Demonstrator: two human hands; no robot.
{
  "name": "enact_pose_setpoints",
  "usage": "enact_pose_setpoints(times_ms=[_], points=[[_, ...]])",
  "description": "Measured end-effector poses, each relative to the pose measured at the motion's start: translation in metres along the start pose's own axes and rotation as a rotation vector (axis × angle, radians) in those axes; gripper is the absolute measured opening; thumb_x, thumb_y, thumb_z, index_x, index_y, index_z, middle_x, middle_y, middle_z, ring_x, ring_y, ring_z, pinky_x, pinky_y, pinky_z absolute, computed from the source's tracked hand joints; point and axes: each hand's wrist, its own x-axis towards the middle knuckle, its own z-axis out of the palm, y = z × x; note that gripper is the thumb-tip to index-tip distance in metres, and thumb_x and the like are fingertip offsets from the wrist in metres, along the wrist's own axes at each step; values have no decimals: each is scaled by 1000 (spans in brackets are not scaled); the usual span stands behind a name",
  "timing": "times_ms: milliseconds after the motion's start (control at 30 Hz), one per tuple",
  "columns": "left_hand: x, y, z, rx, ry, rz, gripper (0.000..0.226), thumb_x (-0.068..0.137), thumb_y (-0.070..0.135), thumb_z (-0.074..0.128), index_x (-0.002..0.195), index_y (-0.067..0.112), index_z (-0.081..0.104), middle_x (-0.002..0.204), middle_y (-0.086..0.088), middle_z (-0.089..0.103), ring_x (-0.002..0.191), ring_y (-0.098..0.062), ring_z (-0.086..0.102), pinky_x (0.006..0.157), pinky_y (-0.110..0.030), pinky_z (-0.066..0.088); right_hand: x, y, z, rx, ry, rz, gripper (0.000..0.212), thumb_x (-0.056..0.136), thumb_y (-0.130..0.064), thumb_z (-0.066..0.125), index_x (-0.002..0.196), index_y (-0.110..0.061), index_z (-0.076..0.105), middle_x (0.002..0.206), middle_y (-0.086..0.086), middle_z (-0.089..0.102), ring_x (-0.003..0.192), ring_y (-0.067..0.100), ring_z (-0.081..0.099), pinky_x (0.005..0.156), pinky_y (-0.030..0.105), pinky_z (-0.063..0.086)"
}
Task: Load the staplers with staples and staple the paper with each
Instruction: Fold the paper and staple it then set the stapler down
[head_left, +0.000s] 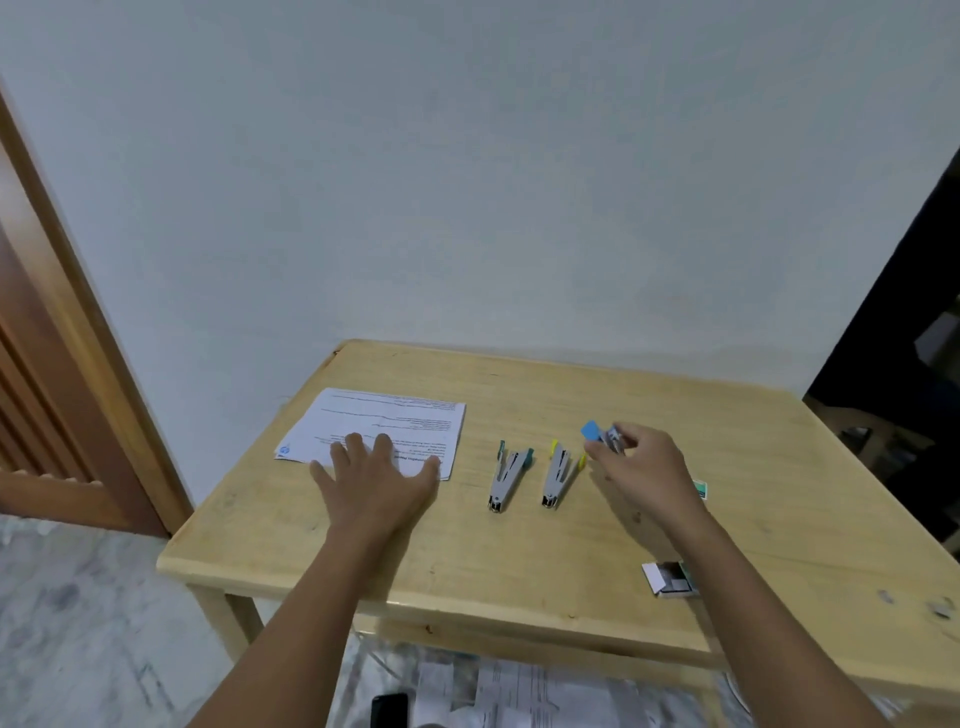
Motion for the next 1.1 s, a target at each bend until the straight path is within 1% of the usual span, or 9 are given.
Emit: enact_pose_setpoints(times_ms=[33,100,233,400,500,600,700,833,1100], points=[[2,1,2,4,-2,-5,69,73,77,30,113,25,51,131,-7,42,133,-30,29,112,-61,14,17,1,5,-43,-6,-2,29,89,-27,64,80,0,58,72,17,53,66,35,51,56,35,40],[3,3,4,23,10,1,71,75,78,27,116,25,50,136,-9,42,136,-31,27,111,-63,13,55,4,16,-132,-42,15,34,87,-24,61,66,-12,37,64,5,34,59,22,33,55,31,23],[5,2,7,42,6,17,75,78,78,22,124,24,47,142,-12,38,139,-32,22,111,-64,11,120,3,35,-385,-71,82,35,88,-19,60,62,-11,38,62,4,40,53,19,39,48,26,25],[5,2,8,55,4,20,77,79,78,20,129,25,44,146,-12,35,142,-32,18,113,-63,9,150,15,58,-574,69,88,28,87,-37,59,92,-10,56,99,10,62,82,29,58,60,29,40],[7,2,9,58,-6,12,78,79,78,19,132,26,43,149,-12,32,145,-31,14,113,-63,6,153,16,63,-485,81,105,56,87,-49,60,128,-11,51,124,11,59,108,32,59,75,33,43],[6,1,10,51,0,10,76,80,78,20,130,26,44,151,-12,31,145,-31,12,113,-62,7,147,12,51,-372,0,132,72,82,-45,66,141,-13,39,134,11,53,117,31,55,83,37,46],[6,2,10,52,-1,8,77,81,78,20,133,26,42,154,-12,28,147,-31,9,113,-61,5,128,20,37,-460,-55,94,52,81,-24,66,130,-15,51,123,10,59,100,28,57,78,35,47],[6,0,11,54,-1,7,77,80,78,20,131,26,43,151,-12,31,146,-31,12,113,-62,7,114,36,39,-424,11,6,19,85,-15,62,103,-19,67,106,5,70,88,25,63,71,32,50],[5,1,9,45,0,12,73,81,77,22,128,27,44,149,-11,34,145,-31,13,113,-62,8,135,40,54,-392,89,-34,14,89,-27,60,101,-26,67,100,0,71,87,23,65,63,28,45]])
